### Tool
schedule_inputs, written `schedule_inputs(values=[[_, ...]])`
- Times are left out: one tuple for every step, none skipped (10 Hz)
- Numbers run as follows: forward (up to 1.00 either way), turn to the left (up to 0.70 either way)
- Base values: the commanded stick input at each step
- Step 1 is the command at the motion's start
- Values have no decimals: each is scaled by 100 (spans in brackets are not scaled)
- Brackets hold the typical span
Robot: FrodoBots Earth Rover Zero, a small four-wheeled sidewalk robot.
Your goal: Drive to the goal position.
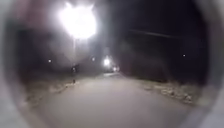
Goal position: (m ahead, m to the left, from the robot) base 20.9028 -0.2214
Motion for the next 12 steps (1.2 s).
schedule_inputs(values=[[85, 0], [85, 0], [85, 0], [85, 0], [85, 0], [85, 0], [85, 0], [85, 0], [85, 0], [85, 13], [85, 34], [85, 34]])
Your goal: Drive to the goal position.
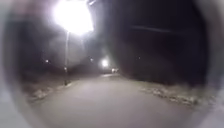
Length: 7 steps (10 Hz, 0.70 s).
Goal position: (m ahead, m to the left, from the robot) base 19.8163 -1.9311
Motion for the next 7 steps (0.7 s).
schedule_inputs(values=[[85, 34], [85, 34], [85, 17], [85, 0], [85, 0], [85, 0], [85, 0]])
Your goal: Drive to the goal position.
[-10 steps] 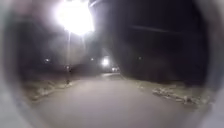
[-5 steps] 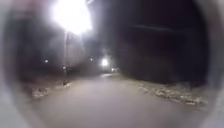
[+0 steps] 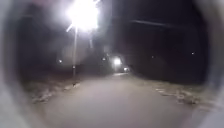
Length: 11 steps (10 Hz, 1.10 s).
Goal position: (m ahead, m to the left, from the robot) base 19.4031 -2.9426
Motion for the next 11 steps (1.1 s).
schedule_inputs(values=[[85, 0], [85, 0], [85, 0], [85, 0], [85, 0], [85, 0], [85, 0], [85, 0], [85, 0], [85, 0], [85, 0]])
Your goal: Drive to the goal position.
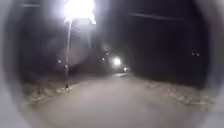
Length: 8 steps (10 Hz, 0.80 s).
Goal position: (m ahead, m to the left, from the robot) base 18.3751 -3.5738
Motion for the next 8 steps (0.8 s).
schedule_inputs(values=[[85, 0], [85, 0], [85, 0], [85, 0], [85, 0], [85, 0], [85, 0], [85, 0]])
